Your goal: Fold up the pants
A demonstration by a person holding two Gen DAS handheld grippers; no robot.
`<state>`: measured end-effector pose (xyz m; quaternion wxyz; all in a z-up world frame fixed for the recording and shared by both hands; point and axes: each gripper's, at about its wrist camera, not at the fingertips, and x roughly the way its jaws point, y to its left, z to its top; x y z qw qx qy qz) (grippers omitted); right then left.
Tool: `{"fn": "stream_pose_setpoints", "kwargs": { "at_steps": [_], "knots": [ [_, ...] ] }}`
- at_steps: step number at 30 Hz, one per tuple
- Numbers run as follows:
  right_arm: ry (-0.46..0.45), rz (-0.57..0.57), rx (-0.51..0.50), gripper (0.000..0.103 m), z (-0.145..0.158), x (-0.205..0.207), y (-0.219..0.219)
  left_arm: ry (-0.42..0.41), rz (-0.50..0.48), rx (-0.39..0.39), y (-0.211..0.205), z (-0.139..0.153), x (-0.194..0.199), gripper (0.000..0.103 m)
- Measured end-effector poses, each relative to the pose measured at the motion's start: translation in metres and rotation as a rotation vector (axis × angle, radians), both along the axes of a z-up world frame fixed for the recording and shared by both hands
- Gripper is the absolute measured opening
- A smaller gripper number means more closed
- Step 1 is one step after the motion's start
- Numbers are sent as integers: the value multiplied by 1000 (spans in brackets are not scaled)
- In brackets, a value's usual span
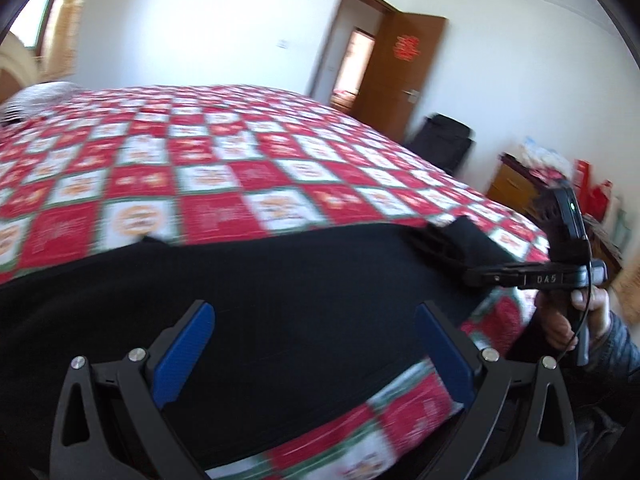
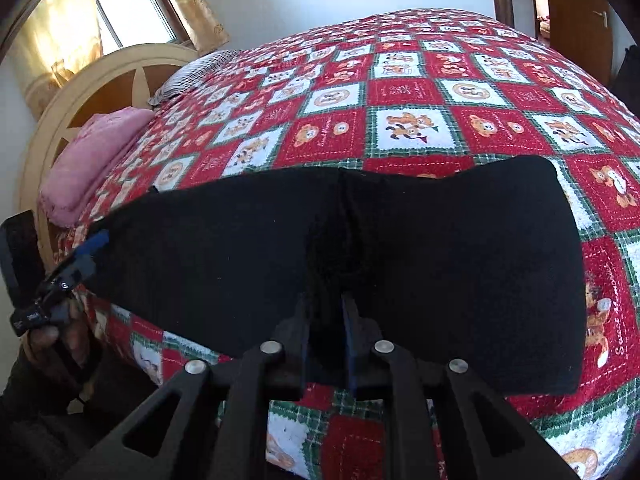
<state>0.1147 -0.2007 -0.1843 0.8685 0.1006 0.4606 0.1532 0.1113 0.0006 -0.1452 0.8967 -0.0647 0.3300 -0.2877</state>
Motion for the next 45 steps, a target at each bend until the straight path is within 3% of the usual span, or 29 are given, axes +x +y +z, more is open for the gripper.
{"fn": "stream_pose_setpoints", "kwargs": {
  "at_steps": [3,7,8,12,14,18,20,23,25,27,34,45],
  "knots": [
    [-43,36,137,45,15,-9,-21,13,-100,-9,-36,7,7,99],
    [-158,-45,242,46,35,-19,-70,65,-197,0,-90,7,16,88],
    [-184,-109,270,47,35,-20,-87,89,-222,7,-106,6,19,80],
    [-239,-313,370,49,17,-25,-136,132,-282,61,-152,1,28,70],
    [-237,-370,391,49,5,-27,-148,163,-305,63,-170,-1,32,70],
    [-264,-382,429,51,5,-30,-153,204,-270,102,-188,-10,45,69],
    [-295,-376,383,52,10,-32,-150,231,-247,89,-189,-15,51,63],
    [-281,-381,406,52,6,-31,-151,235,-223,62,-190,-17,53,58],
    [-276,-395,419,52,4,-32,-156,229,-210,75,-190,-17,53,41],
    [-279,-412,429,52,3,-32,-159,247,-216,51,-189,-18,58,8],
    [-298,-404,390,54,7,-32,-153,250,-215,-47,-169,-4,54,9],
    [-312,-370,342,55,9,-32,-140,167,-110,-54,-115,21,53,9]
  ]
}}
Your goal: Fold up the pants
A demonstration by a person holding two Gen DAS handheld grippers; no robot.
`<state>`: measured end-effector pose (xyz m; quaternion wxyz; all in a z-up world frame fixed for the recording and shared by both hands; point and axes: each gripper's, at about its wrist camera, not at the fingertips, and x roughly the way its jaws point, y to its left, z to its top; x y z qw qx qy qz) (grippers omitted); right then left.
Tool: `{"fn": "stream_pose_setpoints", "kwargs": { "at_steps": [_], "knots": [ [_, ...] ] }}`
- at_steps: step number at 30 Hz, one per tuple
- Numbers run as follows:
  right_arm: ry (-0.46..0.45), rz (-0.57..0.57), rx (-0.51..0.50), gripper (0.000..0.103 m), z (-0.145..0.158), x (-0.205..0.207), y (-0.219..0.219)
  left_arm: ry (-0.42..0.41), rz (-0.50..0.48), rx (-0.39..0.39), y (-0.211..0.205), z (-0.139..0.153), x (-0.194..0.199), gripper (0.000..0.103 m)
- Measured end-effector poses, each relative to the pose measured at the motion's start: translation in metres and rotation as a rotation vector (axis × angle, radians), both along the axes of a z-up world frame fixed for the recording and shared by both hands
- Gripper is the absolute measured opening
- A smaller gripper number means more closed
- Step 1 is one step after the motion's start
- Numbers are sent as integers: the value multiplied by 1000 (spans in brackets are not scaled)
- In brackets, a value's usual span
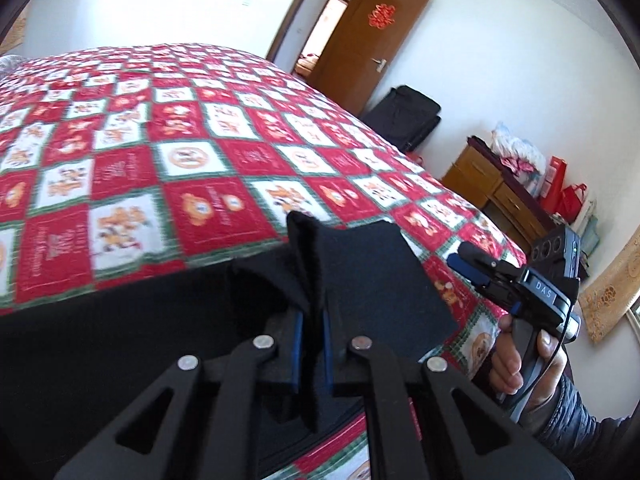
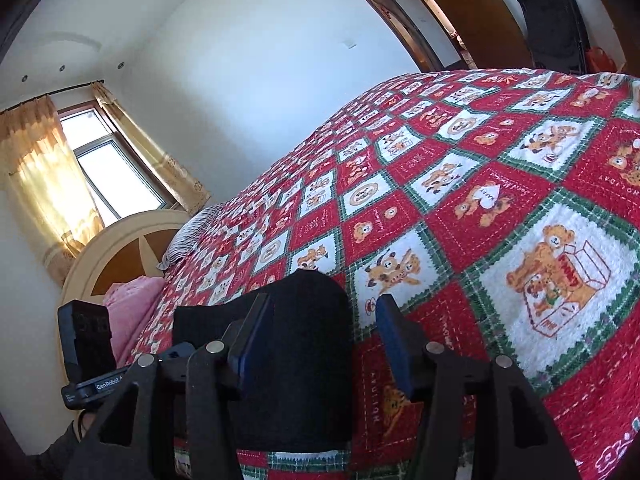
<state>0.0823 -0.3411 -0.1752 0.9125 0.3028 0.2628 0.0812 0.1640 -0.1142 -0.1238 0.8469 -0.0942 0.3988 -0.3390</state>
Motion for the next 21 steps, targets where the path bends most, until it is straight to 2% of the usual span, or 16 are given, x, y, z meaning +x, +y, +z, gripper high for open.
{"fn": "stream_pose_setpoints", "kwargs": {
  "at_steps": [8,14,21],
  "knots": [
    [3,15,-34,56,1,1,7,42,86,-43,40,-5,-4,9],
    [-2,52,-117,57,5,2,23,78,137,-51,58,-16,-3,9],
    [-52,217,-234,57,12,-2,64,135,182,-34,70,-35,1,9]
  ]
}}
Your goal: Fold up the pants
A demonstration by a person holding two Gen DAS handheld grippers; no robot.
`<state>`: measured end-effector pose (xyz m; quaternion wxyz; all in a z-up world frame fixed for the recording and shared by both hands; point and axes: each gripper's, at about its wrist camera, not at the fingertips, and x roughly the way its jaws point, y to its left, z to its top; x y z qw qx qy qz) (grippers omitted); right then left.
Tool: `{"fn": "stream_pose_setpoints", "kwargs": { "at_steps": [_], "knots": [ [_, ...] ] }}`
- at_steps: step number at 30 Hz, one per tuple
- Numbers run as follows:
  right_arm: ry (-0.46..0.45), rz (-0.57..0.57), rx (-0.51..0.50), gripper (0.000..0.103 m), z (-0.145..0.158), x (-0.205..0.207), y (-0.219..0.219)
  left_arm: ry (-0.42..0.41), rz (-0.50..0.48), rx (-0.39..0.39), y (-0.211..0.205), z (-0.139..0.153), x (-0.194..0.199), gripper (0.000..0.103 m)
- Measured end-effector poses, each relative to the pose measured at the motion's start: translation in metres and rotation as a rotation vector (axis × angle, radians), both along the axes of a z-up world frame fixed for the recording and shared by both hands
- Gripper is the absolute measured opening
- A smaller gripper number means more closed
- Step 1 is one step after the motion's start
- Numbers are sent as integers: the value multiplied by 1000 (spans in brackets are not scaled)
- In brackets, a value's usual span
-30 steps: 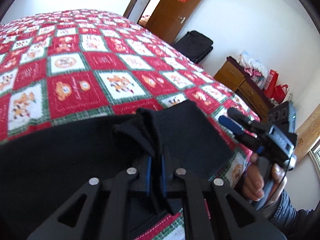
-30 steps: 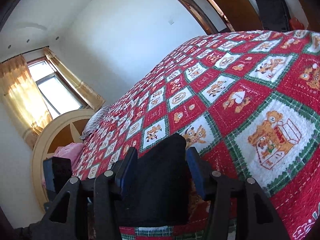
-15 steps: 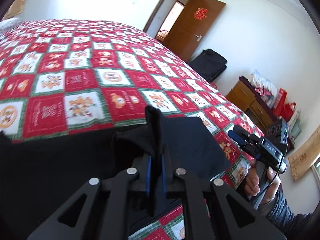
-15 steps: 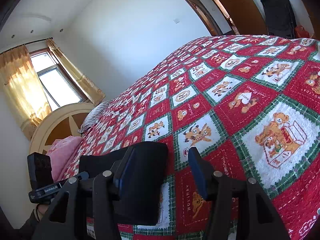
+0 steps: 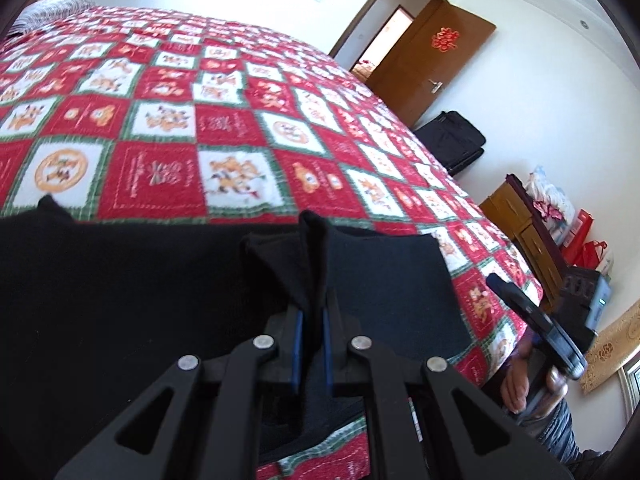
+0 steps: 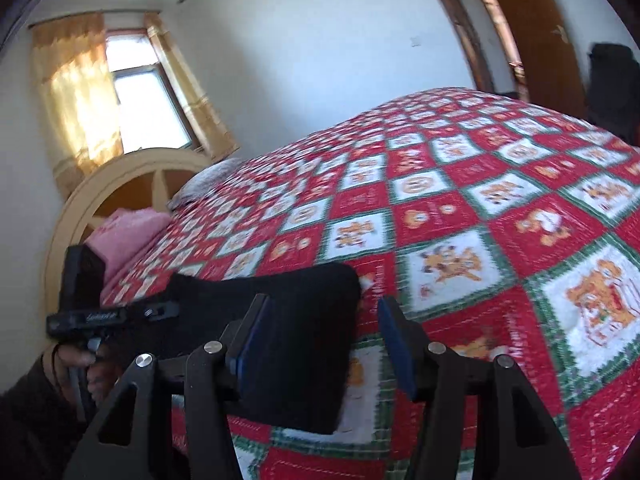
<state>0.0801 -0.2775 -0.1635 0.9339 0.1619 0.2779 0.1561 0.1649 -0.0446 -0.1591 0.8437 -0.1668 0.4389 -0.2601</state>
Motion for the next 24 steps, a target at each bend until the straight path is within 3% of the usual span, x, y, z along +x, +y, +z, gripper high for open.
{"fn": "stream_pose_setpoints", "kwargs": {
  "at_steps": [4,6,10,13,16,21,24],
  "knots": [
    [13,157,-49,57,-3,-2,31,25,18,15,3,-13,3,9],
    [81,218,-95,57,-15,4,48,41,29,24,4,-20,5,11],
    [198,223,-222,57,-39,15,69,21,35,42,5,-23,1,15],
    [174,224,-212,58,-34,11,66,-15,27,97,3,-18,-5,20],
    [153,186,-151,58,-23,9,59,-40,32,144,5,-15,-11,35],
    [117,176,-223,62,-7,23,88,-47,44,157,16,-17,-16,39],
    [177,211,-266,63,-21,40,112,-51,57,159,25,-15,-19,44]
  ]
}}
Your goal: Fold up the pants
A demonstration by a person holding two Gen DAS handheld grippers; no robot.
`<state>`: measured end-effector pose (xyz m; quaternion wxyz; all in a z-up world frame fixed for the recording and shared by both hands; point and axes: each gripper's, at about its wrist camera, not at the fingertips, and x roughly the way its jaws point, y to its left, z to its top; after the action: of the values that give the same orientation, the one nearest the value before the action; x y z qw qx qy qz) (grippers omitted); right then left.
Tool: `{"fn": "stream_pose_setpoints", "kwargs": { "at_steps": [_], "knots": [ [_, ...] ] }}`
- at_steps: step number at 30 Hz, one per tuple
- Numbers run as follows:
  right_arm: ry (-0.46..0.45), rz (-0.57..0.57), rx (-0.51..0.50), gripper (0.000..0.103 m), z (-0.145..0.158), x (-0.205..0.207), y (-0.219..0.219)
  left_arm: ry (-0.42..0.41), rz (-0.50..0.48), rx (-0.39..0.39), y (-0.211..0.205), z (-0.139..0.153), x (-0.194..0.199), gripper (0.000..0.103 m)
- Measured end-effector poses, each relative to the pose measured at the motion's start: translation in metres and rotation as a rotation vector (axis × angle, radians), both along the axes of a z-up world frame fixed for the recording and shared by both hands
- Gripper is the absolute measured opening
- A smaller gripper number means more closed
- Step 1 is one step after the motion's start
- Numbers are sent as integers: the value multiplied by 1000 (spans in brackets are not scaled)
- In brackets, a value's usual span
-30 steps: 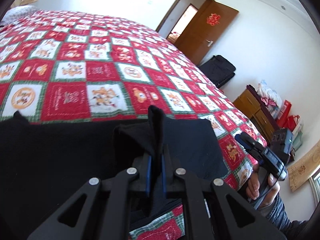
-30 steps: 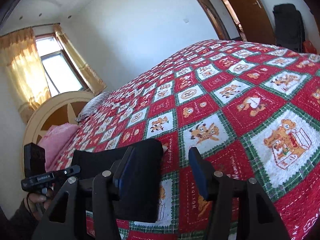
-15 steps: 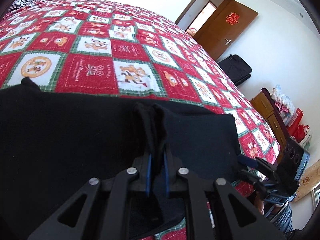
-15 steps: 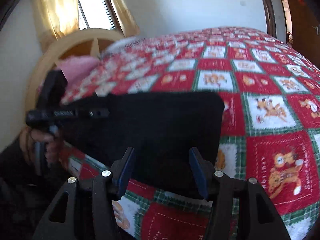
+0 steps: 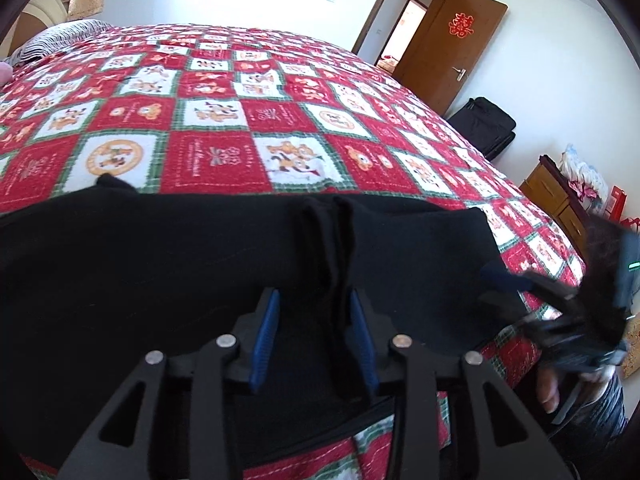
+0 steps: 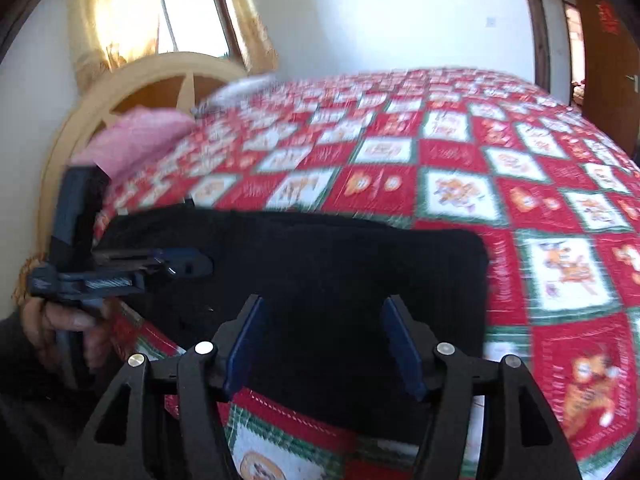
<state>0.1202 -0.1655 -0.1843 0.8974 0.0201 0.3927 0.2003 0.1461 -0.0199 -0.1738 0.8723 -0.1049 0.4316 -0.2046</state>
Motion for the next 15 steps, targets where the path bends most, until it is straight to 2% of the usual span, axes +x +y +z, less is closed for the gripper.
{"fn": "stream_pose_setpoints", "kwargs": {
  "at_steps": [2,4,6,9,15],
  "knots": [
    [60,1,-77,63,-15,8,12,-10,12,6,6,3,-2,50],
    [21,3,-122,63,-11,1,20,-27,33,19,17,6,-5,53],
    [1,40,-107,63,1,-3,28,-42,53,45,25,8,-7,55],
    [-80,94,-94,63,18,-5,49,-83,90,153,39,13,-10,59],
    [-103,141,-87,63,15,29,99,-108,171,257,70,18,-13,63]
  ]
}}
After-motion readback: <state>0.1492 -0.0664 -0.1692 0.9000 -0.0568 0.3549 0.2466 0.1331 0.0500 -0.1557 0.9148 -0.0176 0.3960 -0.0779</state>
